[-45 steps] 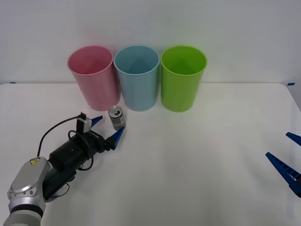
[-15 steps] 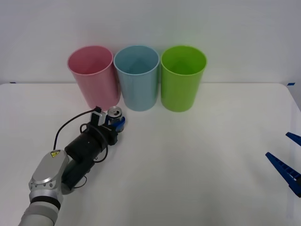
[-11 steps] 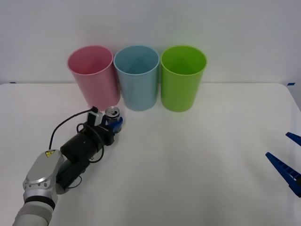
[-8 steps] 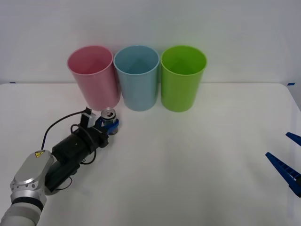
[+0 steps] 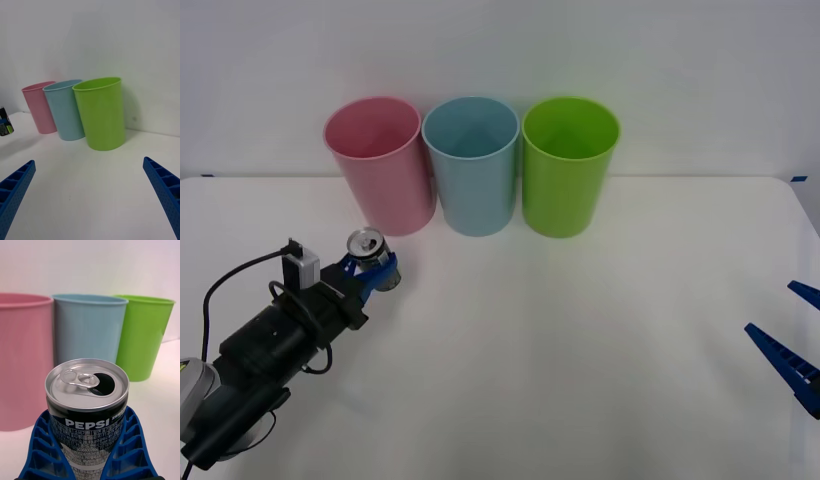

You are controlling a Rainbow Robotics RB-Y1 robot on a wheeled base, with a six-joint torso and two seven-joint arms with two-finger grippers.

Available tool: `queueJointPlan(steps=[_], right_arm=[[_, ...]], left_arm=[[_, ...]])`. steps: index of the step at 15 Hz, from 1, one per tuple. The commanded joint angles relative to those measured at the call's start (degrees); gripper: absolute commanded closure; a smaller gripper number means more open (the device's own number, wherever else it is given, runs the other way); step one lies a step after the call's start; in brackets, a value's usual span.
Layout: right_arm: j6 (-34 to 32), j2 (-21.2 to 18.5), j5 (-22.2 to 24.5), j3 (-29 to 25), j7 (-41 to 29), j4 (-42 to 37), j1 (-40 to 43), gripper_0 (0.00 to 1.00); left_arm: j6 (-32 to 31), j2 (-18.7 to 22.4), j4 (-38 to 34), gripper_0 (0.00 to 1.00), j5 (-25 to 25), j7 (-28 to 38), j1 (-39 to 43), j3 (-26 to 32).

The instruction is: Grasp the object on the table and drop it into the matching bin: aluminum can to the light blue bin, PET bottle to the pink bin.

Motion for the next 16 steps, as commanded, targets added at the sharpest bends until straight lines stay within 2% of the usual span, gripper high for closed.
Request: queueJointPlan(steps=[1,3,7,13,16], right_arm=[[0.0,0.0,0.0,0.0,0.0,0.0,0.0,0.0],[0.0,0.0,0.0,0.0,0.0,0.0,0.0,0.0],[0.0,0.0,0.0,0.0,0.0,0.0,0.0,0.0],[0.0,0.0,0.0,0.0,0.0,0.0,0.0,0.0],[0.0,0.0,0.0,0.0,0.0,0.0,0.0,0.0]], left_arm=[[4.56,0.31,-9.12,1.0,2.07,0.62,4.59,0.0],[7.38,0.31,-14.4,1.0,2.42,1.32,6.34,-0.35],[10.81,0.31,-19.85,1.0,2.07,4.22,5.38,-0.35],[14.58,0.84,-19.93,1.0,-2.06,19.17,-5.17,-0.43],[16.17,1.98,-16.33,1.0,-2.85,20.04,-10.88,-1.84]])
